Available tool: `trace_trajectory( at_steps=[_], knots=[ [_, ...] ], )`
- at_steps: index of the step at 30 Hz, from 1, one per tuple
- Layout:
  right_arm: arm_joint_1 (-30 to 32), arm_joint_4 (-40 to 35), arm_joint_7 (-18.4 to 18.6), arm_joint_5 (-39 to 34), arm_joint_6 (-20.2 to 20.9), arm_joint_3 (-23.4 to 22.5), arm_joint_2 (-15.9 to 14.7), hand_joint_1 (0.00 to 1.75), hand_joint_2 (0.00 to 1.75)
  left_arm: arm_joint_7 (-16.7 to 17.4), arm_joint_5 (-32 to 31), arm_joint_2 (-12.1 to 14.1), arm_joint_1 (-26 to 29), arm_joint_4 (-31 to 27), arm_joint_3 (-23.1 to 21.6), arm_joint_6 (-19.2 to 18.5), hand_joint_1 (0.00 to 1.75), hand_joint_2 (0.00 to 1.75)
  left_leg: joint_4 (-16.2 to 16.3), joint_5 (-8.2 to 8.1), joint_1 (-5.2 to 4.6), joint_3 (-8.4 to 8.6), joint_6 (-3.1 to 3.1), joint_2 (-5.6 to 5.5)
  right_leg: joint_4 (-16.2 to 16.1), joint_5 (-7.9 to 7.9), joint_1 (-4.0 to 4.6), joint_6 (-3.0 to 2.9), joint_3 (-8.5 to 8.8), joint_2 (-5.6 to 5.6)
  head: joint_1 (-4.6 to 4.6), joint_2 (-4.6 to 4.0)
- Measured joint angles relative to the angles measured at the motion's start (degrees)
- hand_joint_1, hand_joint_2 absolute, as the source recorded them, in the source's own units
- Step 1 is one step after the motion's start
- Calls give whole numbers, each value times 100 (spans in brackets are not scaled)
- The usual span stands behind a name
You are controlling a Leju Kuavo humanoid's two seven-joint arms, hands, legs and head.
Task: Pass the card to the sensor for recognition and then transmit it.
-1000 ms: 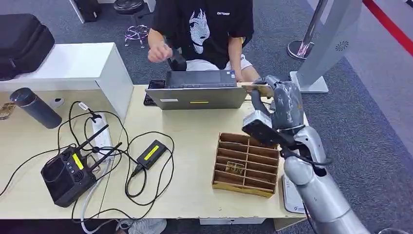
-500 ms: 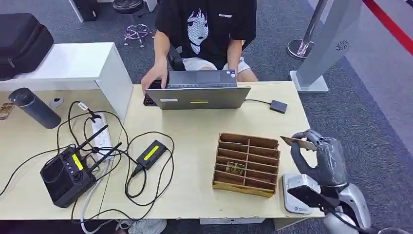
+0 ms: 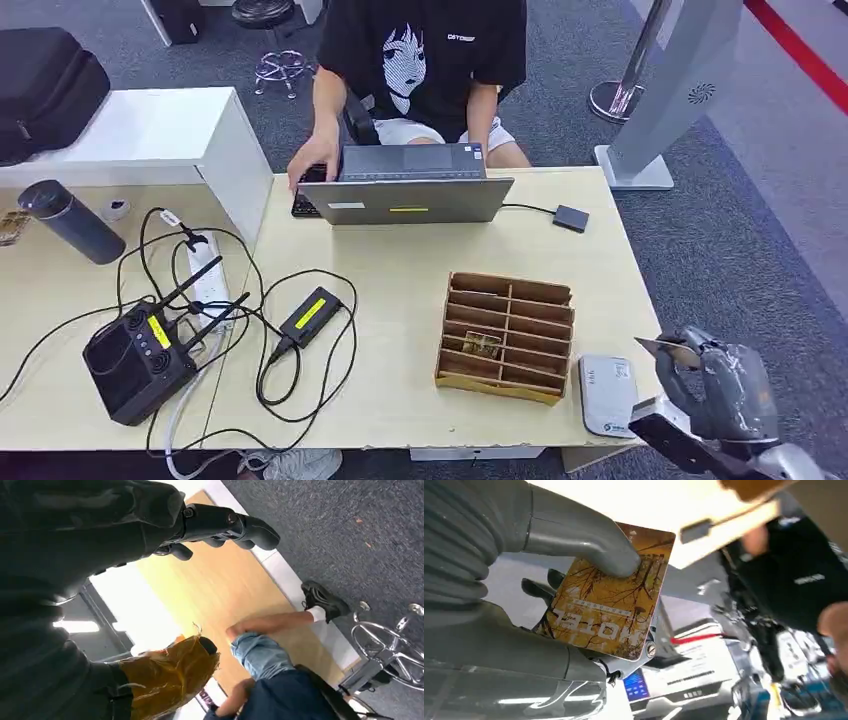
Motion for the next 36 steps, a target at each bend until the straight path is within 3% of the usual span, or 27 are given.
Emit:
trace_trajectory(
  at_steps=[5,11,18,30,36],
  knots=[
    [27,159,465,500,175,13,-199,175,175,20,0,-2,-7,0,0,-65,0,175,0,0,0,0,0,3,0,0,0,0,1,1,4,0],
    [26,275,589,642,197,33,-326,175,175,52,0,-2,-9,0,0,-92,0,175,0,0,0,1,0,4,0,0,0,0,0,1,0,0],
    [-102,512,1038,1086,413,144,-487,175,175,96,7,-4,-25,0,0,-160,0,175,0,0,0,-1,0,6,0,0,0,0,1,1,2,0],
    [-504,951,1204,1232,837,573,-667,175,175,105,11,-9,-66,0,0,-243,0,175,0,1,0,0,0,4,1,1,0,0,2,1,4,0],
    [-633,1018,931,1038,890,868,-699,175,175,101,-15,-15,-71,0,0,-247,0,175,0,1,0,0,0,3,1,0,0,0,1,1,2,0]
  ],
)
